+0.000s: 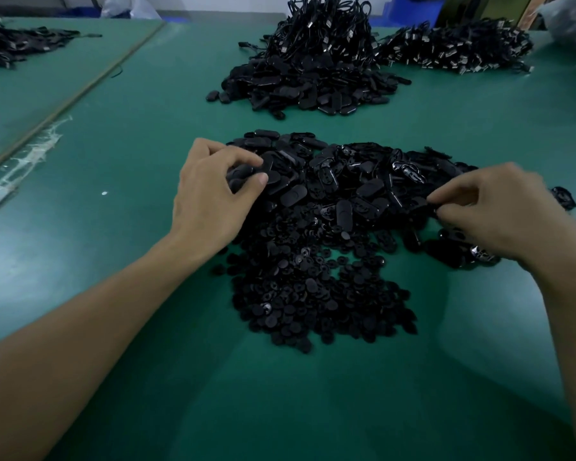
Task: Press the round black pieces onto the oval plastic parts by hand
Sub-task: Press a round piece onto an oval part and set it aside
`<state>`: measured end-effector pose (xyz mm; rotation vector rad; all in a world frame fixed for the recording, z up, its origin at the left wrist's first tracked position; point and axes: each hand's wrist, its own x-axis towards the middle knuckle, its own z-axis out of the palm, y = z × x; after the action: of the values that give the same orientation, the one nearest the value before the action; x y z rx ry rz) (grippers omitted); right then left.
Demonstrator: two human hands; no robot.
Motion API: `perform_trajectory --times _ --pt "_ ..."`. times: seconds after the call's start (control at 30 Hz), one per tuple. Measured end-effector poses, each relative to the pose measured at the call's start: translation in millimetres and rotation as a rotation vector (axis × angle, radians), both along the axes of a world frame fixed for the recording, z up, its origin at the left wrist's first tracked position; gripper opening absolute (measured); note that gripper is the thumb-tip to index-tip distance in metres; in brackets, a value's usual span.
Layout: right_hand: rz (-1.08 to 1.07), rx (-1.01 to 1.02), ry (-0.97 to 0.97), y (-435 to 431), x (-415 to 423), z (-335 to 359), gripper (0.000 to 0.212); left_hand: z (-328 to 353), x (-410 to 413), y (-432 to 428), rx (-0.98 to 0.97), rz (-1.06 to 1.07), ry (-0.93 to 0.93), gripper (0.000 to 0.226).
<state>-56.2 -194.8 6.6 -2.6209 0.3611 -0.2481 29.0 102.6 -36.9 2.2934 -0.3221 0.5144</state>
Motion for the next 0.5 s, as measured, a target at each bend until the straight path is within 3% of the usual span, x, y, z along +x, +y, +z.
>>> perform_trajectory --times 0.07,0.13,0.27,0.5 --pt "-0.001 0.054 -0.123 3.7 -1.2 0.6 0.028 2.1 -4.4 -3.7 -0.05 -0.035 -0.003 0.013" --pt "0.06 0.208 -0.207 11.8 -1.6 2.3 0.026 4.6 -9.8 -8.4 -0.089 -0.087 -0.026 0.015" --pt "0.246 0.547 -0.146 32.9 -1.4 0.6 0.022 12.3 -20.8 -17.7 -0.183 -0.222 -0.024 0.008" --pt "0.417 0.74 -0.139 54.5 0.1 -6.4 0.023 21.8 -39.3 -30.8 -0.228 -0.496 0.17 0.014"
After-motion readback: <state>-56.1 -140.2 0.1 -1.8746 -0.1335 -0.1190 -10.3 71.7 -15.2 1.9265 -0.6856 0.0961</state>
